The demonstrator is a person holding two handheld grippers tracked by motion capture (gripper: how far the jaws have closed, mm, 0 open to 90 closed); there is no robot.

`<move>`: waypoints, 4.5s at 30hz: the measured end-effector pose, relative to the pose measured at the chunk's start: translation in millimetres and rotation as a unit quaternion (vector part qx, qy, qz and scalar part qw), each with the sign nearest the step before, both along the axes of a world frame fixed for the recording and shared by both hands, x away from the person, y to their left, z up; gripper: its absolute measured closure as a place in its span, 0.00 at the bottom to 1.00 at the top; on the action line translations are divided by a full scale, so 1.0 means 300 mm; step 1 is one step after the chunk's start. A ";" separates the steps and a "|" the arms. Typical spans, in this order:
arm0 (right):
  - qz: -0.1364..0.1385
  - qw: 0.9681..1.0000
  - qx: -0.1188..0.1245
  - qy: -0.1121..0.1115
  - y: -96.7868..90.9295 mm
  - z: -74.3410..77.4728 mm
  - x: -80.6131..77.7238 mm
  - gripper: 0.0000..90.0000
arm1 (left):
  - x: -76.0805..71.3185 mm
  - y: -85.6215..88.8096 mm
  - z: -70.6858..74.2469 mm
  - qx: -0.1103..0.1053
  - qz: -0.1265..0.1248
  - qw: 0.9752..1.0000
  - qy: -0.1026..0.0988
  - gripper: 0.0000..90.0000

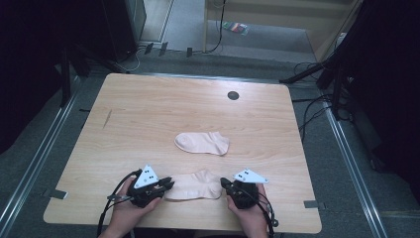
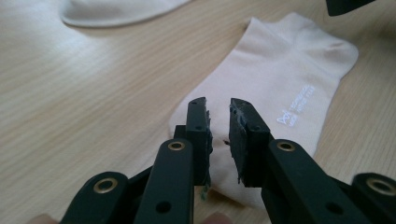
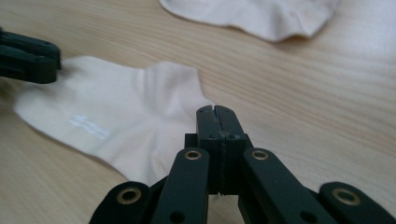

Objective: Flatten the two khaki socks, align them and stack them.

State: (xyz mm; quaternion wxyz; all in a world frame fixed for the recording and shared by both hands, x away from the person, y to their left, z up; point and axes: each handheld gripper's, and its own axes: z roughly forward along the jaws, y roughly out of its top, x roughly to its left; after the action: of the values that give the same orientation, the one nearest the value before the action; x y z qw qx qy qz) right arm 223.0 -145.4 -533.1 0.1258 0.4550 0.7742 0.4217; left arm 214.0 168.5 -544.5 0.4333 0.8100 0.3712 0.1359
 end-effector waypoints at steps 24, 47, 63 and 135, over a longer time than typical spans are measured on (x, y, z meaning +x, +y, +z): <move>0.034 0.999 -0.001 0.033 0.009 -0.042 -0.019 0.91 | 0.035 0.071 0.009 -0.062 0.040 0.997 0.005 0.84; -0.083 0.996 0.028 -0.020 -0.075 0.057 0.325 0.85 | 0.288 0.053 0.027 -0.058 0.105 0.993 0.003 0.75; -0.106 0.994 0.026 0.025 -0.011 0.002 0.468 0.71 | 0.456 -0.053 -0.013 -0.023 0.125 0.991 0.029 0.61; -0.086 0.995 0.040 0.001 -0.048 0.067 0.336 0.99 | 0.413 -0.083 0.100 0.019 0.067 0.998 0.008 1.00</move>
State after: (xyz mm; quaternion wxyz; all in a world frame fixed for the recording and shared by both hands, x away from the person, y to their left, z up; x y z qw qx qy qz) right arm 323.9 -159.6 -513.0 0.1424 0.5252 0.7150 0.4389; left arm 337.9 143.8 -514.4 0.4051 0.7923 0.4252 0.1654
